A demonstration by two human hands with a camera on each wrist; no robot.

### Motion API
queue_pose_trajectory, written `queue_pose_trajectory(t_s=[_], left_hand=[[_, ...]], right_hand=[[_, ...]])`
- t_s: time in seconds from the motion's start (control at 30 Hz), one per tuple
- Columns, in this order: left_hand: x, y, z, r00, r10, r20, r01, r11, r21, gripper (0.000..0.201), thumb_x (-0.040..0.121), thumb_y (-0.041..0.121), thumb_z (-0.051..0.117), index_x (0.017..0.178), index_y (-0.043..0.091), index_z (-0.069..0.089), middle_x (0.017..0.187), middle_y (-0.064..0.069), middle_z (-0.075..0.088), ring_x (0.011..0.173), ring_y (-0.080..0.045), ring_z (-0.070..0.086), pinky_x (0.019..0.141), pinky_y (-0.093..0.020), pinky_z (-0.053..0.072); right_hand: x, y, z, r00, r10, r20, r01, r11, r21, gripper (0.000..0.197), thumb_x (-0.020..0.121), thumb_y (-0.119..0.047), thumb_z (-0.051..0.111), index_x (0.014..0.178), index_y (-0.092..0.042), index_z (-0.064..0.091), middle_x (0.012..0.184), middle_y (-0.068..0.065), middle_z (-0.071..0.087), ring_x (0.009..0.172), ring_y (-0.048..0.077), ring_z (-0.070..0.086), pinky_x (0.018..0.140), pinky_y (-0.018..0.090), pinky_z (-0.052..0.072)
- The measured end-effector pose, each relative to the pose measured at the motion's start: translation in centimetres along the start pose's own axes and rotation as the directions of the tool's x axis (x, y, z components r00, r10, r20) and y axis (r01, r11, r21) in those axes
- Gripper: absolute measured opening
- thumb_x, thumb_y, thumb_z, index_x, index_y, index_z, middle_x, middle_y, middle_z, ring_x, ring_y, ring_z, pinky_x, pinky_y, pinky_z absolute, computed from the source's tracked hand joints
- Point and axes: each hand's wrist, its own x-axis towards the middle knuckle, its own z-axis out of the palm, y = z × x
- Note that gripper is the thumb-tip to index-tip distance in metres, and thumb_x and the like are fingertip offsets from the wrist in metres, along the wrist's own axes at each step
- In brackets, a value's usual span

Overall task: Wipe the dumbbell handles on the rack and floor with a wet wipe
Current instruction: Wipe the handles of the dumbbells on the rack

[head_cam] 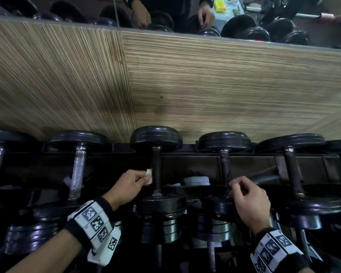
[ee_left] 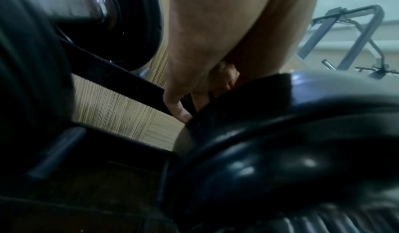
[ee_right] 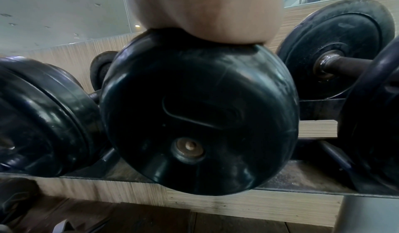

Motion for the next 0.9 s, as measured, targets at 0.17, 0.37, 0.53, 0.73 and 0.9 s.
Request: queue_pose_trajectory(t_s=[0.17,0.37,0.53,0.73,0.9], left_hand=[[0.5,-1.4,0.6,0.996,-0.011,0.086,0.013,1.0,-0.02,0.021,0.1,0.022,0.057,0.098,0.017,0.077,0.102,0.014,0.073,0.104,-0.001,0.065,0.097,-0.027,0.044],[-0.3,-2.3,-0.1,0.996,-0.03,0.083,0.027,0.999,0.046,0.044,0.096,0.04,0.058,0.08,0.0,0.064,0.075,0.004,0.059,0.073,-0.01,0.055,0.077,-0.033,0.044],[0.3,-1.0,0.8,0.988,-0.065,0.142,0.063,0.998,0.018,0.027,0.1,0.012,0.056,0.081,0.014,0.075,0.087,0.015,0.071,0.084,0.0,0.065,0.086,-0.024,0.047],[-0.2,-1.5,0.1,0.989,-0.119,0.083,0.11,0.988,0.105,0.042,0.098,0.027,0.059,0.063,0.004,0.051,0.06,0.002,0.044,0.057,-0.01,0.041,0.061,-0.03,0.035],[2.8,0.6,-0.8,0.993,-0.104,-0.048,0.096,0.984,-0.152,0.024,0.098,0.014,0.061,0.086,-0.002,0.072,0.076,0.001,0.064,0.073,-0.008,0.056,0.071,-0.024,0.041]], right_hand=[[0.0,-0.1,0.0,1.0,0.002,0.001,-0.002,1.0,-0.004,0.017,0.092,-0.027,0.057,0.077,-0.032,0.062,0.065,-0.01,0.069,0.07,0.016,0.062,0.069,0.038,0.049],[-0.1,-0.1,0.0,1.0,-0.002,-0.001,0.002,1.0,-0.005,0.018,0.093,-0.028,0.057,0.077,-0.033,0.062,0.064,-0.01,0.069,0.068,0.013,0.062,0.067,0.036,0.048],[-0.2,-0.3,0.0,1.0,0.008,0.0,-0.008,1.0,-0.002,0.018,0.093,-0.027,0.056,0.077,-0.032,0.062,0.065,-0.01,0.069,0.069,0.015,0.062,0.069,0.039,0.051],[-0.3,-0.3,-0.1,1.0,0.006,-0.013,-0.005,1.0,0.02,0.019,0.093,-0.026,0.057,0.075,-0.033,0.062,0.063,-0.011,0.068,0.068,0.011,0.063,0.069,0.038,0.052],[-0.2,-0.4,-0.1,1.0,0.003,-0.02,-0.002,1.0,0.031,0.021,0.093,-0.025,0.058,0.074,-0.033,0.062,0.063,-0.013,0.068,0.067,0.007,0.063,0.069,0.037,0.052]])
